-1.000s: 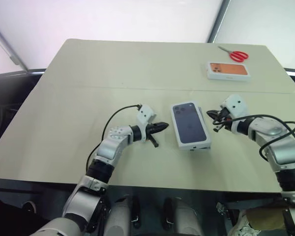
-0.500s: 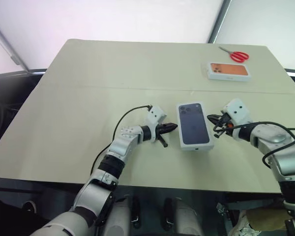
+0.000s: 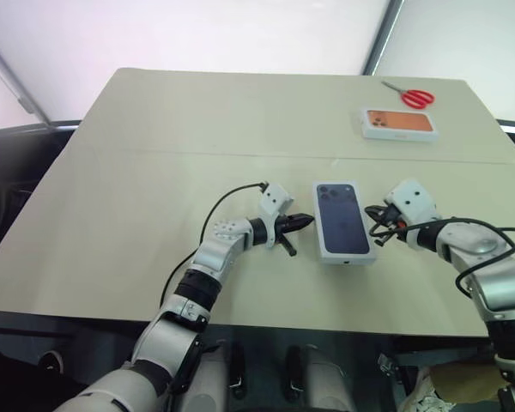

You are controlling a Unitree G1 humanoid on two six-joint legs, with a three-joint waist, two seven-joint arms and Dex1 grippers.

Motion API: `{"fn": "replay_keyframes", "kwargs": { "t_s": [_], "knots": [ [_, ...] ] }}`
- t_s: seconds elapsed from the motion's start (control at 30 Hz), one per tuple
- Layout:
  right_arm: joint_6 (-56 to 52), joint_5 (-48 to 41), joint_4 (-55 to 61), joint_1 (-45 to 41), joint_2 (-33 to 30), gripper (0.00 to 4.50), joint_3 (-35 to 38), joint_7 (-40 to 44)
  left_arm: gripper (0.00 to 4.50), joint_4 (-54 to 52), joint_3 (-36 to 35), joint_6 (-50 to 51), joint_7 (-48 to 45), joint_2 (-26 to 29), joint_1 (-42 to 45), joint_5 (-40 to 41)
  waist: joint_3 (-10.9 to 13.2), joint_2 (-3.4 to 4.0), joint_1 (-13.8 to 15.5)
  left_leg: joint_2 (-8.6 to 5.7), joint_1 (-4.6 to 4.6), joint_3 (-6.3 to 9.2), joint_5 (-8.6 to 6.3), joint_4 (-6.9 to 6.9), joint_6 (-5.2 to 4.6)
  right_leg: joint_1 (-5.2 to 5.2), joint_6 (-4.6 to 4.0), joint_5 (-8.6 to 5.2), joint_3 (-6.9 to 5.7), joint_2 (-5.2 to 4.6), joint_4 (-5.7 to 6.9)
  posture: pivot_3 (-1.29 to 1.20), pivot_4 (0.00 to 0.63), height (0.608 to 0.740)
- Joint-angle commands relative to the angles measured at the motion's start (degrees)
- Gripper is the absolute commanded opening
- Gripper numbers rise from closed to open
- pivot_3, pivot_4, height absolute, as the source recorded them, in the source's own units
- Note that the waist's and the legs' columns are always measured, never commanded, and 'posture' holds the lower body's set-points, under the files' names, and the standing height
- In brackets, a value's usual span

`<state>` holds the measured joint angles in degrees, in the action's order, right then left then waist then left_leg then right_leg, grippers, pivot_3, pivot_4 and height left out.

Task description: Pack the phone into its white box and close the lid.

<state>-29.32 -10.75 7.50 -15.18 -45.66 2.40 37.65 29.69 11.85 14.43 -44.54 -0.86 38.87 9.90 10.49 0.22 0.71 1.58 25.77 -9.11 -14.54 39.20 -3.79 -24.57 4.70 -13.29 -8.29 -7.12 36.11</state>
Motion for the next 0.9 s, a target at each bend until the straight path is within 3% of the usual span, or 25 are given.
{"fn": "replay_keyframes", "kwargs": {
  "t_s": [0.03,0.2,0.4,0.63,0.8,0.9],
  "knots": [
    [0.5,0.33,1.71,0.04,1.19,0.06,-1.41,1.04,0.0,-3.33,1.72,-1.74,0.15,-0.94,0.61,-1.24,0.0,0.0,-0.02,0.0,0.0,0.0,0.0,0.0,0.0,0.0,0.0,0.0,0.0,0.0,0.0,0.0,0.15,0.738],
    [0.99,1.52,1.2,-0.86,0.72,0.06,-1.07,1.57,0.0,-3.95,0.62,-1.87,0.56,-0.03,0.9,-1.4,0.0,0.0,-0.08,0.01,-0.02,0.0,0.01,0.0,0.01,0.01,0.0,0.0,-0.01,0.02,0.01,0.0,0.15,0.738],
    [4.24,1.17,-5.28,-10.24,2.31,0.06,2.45,-1.25,0.0,-0.88,-3.93,-1.12,1.54,-0.53,7.29,1.26,0.01,0.0,-0.15,0.01,-0.03,-0.01,0.03,0.03,0.03,-0.01,0.0,0.0,0.0,0.12,0.08,0.0,0.15,0.738],
    [8.67,5.27,-15.0,-17.23,7.54,0.06,-3.2,-1.59,0.0,21.68,-3.43,-11.74,7.21,-4.62,19.04,-4.54,-0.01,-0.04,0.01,-0.05,-0.08,-0.04,0.02,0.04,-0.02,0.11,0.05,0.03,-0.02,0.17,0.04,0.0,0.15,0.738],
    [5.41,7.89,-12.95,-12.25,6.15,0.06,-8.0,1.99,0.0,26.98,-0.33,-15.33,5.59,-4.94,18.6,-9.08,-0.02,-0.01,-0.14,-0.02,-0.06,-0.05,0.02,0.03,-0.01,0.06,0.07,0.03,-0.01,0.19,0.09,0.0,0.15,0.738],
    [1.63,3.99,-6.95,-6.57,3.66,0.06,-6.49,6.9,0.0,24.29,1.85,-15.41,0.04,-3.39,15.22,-10.26,-0.07,-0.05,-0.07,0.0,-0.26,-0.04,0.02,0.03,0.01,0.21,0.06,0.03,0.01,0.18,0.1,0.0,0.15,0.738]
  ]
}}
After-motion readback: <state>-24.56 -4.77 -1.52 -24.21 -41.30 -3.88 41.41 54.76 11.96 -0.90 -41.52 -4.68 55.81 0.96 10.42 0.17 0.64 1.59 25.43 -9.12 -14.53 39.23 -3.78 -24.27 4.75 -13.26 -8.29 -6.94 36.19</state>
